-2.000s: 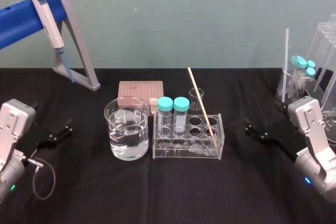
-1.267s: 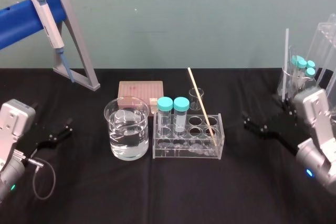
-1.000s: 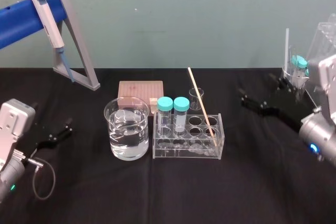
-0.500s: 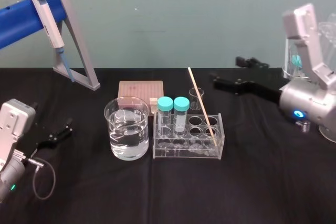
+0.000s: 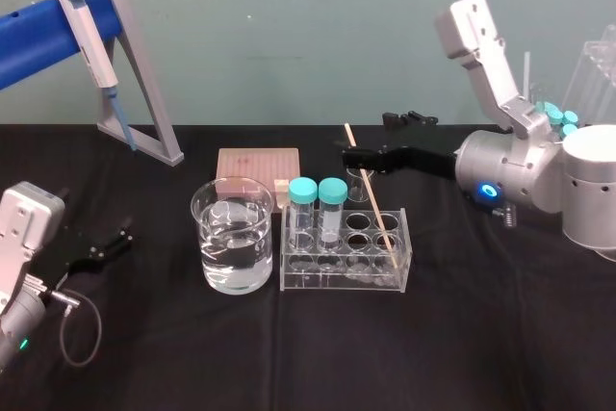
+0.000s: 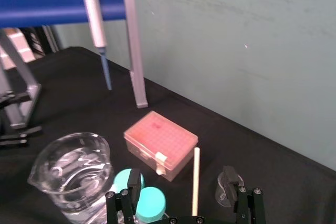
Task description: Hold the thermometer with one hand and immerse one end into the beaker, then reinsert it into the test tube rack.
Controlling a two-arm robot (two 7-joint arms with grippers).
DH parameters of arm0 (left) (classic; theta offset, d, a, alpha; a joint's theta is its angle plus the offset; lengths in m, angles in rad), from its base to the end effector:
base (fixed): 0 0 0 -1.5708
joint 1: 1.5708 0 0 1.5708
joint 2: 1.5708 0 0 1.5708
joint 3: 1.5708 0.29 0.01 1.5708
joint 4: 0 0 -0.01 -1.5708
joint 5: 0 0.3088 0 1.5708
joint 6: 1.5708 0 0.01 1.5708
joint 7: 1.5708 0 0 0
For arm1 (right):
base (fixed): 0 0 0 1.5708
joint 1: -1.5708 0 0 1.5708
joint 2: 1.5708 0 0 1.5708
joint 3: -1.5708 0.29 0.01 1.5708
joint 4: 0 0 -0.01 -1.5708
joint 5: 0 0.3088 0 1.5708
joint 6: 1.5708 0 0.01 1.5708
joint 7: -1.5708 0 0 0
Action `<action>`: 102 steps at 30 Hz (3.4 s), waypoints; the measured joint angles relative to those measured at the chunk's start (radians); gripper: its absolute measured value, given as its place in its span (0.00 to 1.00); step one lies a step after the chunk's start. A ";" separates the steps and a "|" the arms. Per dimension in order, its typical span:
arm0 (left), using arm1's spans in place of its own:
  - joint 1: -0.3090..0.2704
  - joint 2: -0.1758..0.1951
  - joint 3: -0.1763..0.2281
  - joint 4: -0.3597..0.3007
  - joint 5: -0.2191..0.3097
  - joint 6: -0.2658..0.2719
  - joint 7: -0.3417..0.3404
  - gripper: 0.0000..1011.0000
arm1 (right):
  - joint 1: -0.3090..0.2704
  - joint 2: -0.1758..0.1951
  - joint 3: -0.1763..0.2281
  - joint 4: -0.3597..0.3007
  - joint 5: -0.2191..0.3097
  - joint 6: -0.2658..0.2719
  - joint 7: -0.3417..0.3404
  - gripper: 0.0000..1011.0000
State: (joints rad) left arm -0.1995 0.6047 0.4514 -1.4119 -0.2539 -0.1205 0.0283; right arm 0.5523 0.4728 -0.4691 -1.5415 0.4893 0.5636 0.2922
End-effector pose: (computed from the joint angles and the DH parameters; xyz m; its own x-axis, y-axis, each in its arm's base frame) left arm 0.3581 0.0827 -0.3023 0.2923 0.8803 0.3738 -0.9553 0.2873 0.0704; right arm 0.4296 -0.0095 -0.1438 0.6059 -0.7927 0.0675 0.7675 0.5601 -0.3118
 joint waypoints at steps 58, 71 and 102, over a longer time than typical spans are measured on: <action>0.000 0.000 0.000 0.000 0.000 0.000 0.000 0.99 | 0.105 -0.141 -0.016 0.212 -0.113 0.146 -0.040 0.81; 0.000 0.000 0.000 0.000 0.000 0.000 0.000 0.99 | 0.105 -0.140 -0.017 0.210 -0.113 0.145 -0.042 0.40; 0.000 0.000 0.000 0.000 0.000 0.000 0.000 0.99 | 0.078 -0.140 0.013 0.190 -0.117 0.106 -0.042 0.05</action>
State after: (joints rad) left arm -0.1995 0.6047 0.4514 -1.4120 -0.2539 -0.1205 0.0283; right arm 0.6299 0.3331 -0.4559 -1.3510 0.3722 0.6697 0.2504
